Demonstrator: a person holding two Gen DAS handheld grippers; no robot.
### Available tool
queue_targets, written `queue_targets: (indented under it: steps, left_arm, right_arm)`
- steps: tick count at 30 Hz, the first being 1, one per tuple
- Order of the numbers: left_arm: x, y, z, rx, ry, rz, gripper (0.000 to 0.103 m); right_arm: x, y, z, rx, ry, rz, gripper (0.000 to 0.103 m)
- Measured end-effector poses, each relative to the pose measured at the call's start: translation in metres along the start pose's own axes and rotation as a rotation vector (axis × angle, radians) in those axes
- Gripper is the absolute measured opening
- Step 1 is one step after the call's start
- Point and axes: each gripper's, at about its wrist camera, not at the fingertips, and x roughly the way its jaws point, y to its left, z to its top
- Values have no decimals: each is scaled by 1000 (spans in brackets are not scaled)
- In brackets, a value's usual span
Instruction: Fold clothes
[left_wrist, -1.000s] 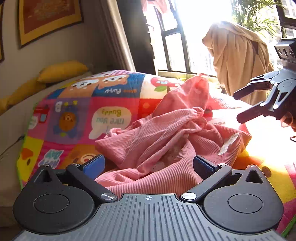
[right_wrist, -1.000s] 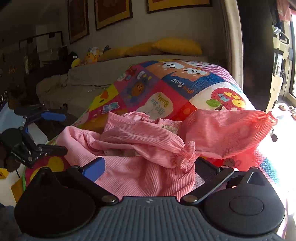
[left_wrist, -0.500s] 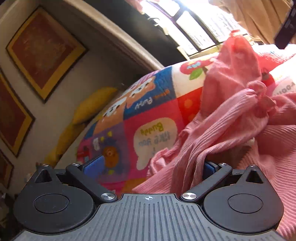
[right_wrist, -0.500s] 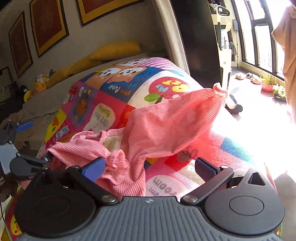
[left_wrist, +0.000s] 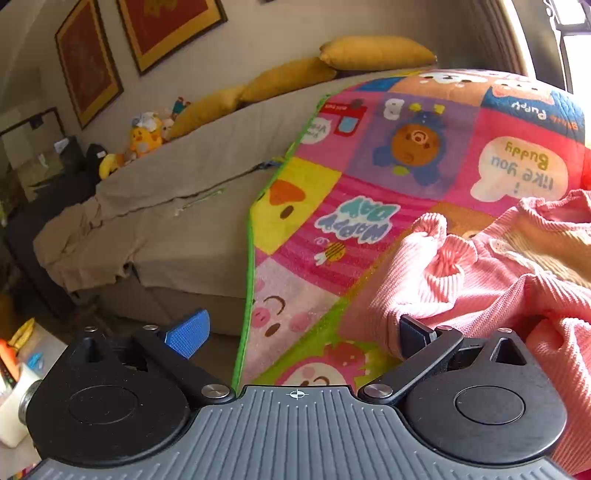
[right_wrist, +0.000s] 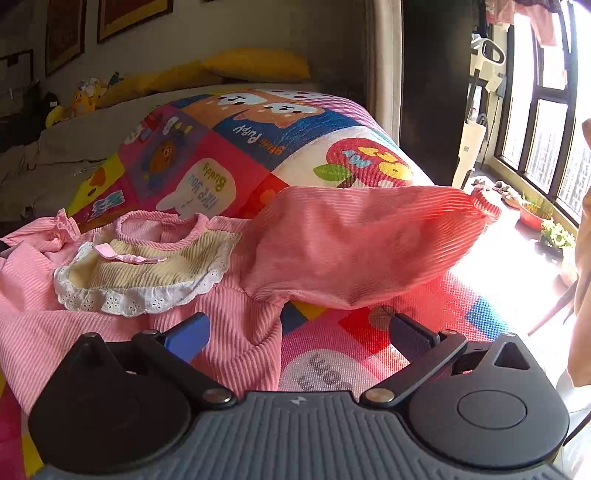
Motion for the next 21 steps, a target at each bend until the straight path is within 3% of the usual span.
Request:
queue_targets:
  steps: [6, 11, 13, 15, 17, 18, 21]
  left_arm:
    - [-12, 0, 18, -46, -112, 1, 103]
    - [8, 1, 25, -6, -117, -11, 103]
    - [17, 2, 25, 1, -113, -24, 103]
    - [23, 5, 26, -7, -87, -46, 103]
    - [26, 10, 24, -8, -58, -79, 103]
    - [24, 13, 21, -2, -40, -106, 103]
    - [19, 22, 6, 61, 26, -167, 103]
  right_arm:
    - [19, 23, 14, -156, -20, -55, 103]
    - [68, 46, 34, -407, -41, -155, 103]
    - [98, 45, 37, -515, -67, -329, 103]
    - [125, 32, 43, -544, -98, -579, 103]
    - [121, 14, 51, -472, -116, -636, 103]
    - [116, 5, 55, -429, -128, -642, 103]
    - [57, -9, 49, -289, -149, -368, 103]
